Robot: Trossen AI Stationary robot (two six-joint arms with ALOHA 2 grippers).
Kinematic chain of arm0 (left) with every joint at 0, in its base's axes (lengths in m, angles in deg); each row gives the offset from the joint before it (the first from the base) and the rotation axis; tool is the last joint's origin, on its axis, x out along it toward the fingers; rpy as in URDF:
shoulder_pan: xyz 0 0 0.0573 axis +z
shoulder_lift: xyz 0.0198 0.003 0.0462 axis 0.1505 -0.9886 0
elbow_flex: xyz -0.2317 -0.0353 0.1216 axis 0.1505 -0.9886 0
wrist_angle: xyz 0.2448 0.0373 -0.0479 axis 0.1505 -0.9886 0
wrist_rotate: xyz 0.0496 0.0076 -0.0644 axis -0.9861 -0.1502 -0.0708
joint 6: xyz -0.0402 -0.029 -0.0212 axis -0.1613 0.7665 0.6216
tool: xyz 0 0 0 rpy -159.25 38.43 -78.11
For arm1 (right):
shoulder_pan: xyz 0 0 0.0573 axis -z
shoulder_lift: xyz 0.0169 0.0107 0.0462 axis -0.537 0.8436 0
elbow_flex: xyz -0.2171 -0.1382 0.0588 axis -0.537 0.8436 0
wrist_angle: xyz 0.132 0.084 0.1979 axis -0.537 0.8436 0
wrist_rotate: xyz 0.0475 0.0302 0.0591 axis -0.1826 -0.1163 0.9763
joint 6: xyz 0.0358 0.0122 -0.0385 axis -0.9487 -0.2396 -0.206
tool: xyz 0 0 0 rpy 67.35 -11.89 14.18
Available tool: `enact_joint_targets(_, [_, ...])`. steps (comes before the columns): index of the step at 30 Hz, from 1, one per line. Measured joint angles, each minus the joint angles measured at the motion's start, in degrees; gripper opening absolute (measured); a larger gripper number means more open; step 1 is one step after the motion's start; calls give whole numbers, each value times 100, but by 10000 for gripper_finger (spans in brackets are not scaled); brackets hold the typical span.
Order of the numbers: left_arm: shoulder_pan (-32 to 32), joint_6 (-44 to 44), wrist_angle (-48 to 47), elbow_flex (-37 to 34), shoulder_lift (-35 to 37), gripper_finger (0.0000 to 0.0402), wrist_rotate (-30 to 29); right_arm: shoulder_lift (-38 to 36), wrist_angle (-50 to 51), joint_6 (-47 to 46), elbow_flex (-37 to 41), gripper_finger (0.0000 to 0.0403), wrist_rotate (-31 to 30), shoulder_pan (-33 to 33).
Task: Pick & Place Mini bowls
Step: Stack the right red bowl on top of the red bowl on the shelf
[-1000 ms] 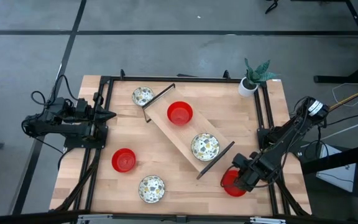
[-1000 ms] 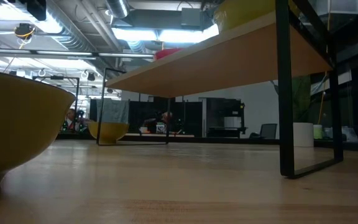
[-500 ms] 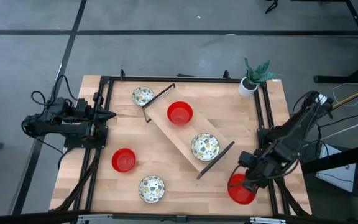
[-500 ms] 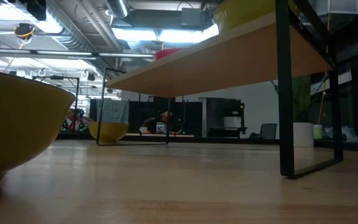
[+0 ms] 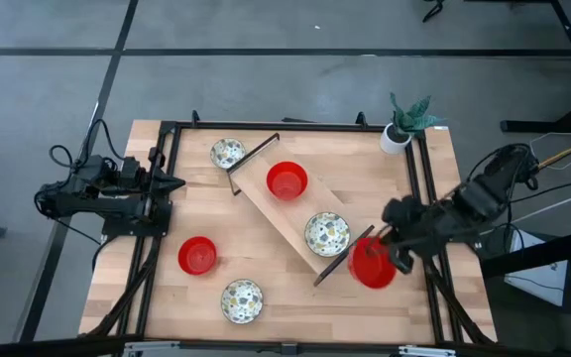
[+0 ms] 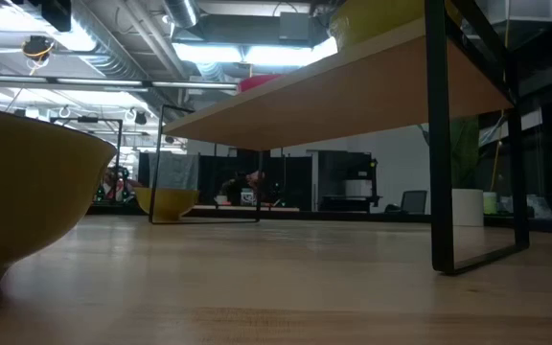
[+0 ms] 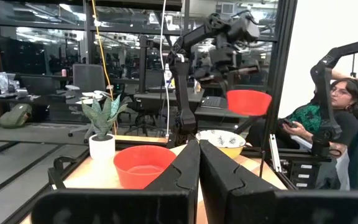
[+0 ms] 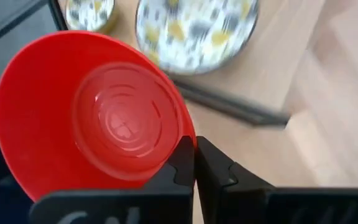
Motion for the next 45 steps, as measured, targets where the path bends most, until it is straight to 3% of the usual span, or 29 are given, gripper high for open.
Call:
enact_joint_targets(8, [-1,0,1,0,1,4,0,259,-67,1850,-122,1,-48,1345])
enact_joint_targets(13, [1,0,0,0,0,4,0,291,-135,2990,-122,1,-581,1938])
enact_joint_targets(17, [1,0,0,-1,0,4,0,295,-514,3735,-140,1,-633,2398])
enact_joint_targets(27, [-1,0,0,1,0,4,0,811,-993,5223,-1264,1,-371,3360])
enact_joint_targets(37, [-1,0,0,-1,0,4,0,1802,-1033,6761,-2233,1,715,4383])
enact_joint_targets(45, [1,0,2,-1,0,4,0,2531,-1575,7128,-2445,1,1808,5097])
